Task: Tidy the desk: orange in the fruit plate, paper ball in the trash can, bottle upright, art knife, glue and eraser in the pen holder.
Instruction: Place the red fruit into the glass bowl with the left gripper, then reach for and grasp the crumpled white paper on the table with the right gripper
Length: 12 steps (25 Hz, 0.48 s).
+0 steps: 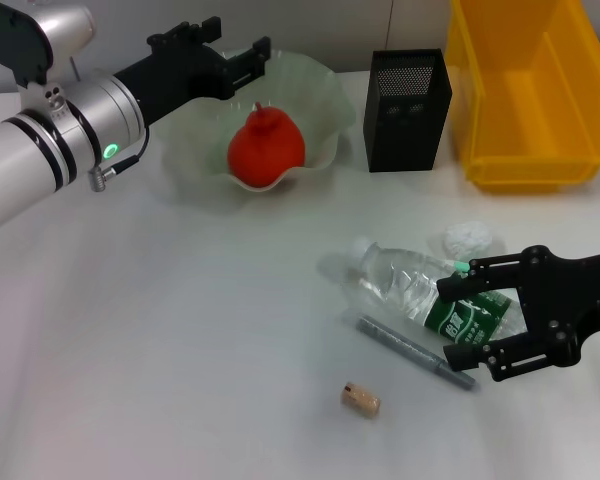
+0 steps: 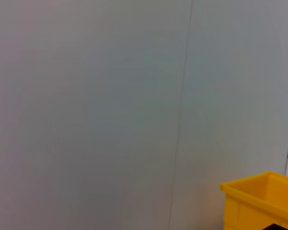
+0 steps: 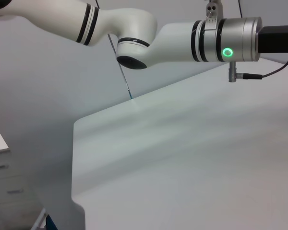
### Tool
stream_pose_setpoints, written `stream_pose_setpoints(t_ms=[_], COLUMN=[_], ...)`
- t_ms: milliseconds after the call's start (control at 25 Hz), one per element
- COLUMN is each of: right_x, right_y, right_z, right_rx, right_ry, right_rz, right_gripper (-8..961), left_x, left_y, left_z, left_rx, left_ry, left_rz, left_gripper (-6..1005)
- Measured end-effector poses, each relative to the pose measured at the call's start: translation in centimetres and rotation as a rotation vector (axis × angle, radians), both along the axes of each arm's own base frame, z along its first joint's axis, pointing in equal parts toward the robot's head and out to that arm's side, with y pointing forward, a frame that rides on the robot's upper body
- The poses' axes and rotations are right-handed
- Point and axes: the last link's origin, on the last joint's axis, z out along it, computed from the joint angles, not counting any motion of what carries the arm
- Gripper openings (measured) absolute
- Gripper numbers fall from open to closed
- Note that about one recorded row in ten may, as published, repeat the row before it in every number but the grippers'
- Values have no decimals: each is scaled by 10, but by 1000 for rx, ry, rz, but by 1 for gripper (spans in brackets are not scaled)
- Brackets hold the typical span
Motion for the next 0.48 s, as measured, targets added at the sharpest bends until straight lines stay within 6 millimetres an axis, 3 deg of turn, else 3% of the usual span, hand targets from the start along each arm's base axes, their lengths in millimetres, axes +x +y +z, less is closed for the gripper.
stream_pose_setpoints(t_ms=[320, 360, 400, 480], right_x=[-1, -2, -2, -4], right_y=[1, 1, 1, 2], right_z=[2, 3, 4, 7], right_rx=[8, 11, 13, 23], right_ry=[4, 9, 13, 10], right_rz=[1, 1, 0, -2], right_gripper=[787, 787, 787, 787], left_x=[1, -3, -3, -13], left_y=[-8, -22, -22, -51], left_z=[0, 7, 7, 21], left_rx=[-27, -69, -69, -170], left_ry=[-21, -59, -59, -61], left_rz=[-41, -106, -106, -203], left_gripper=[794, 824, 835, 856])
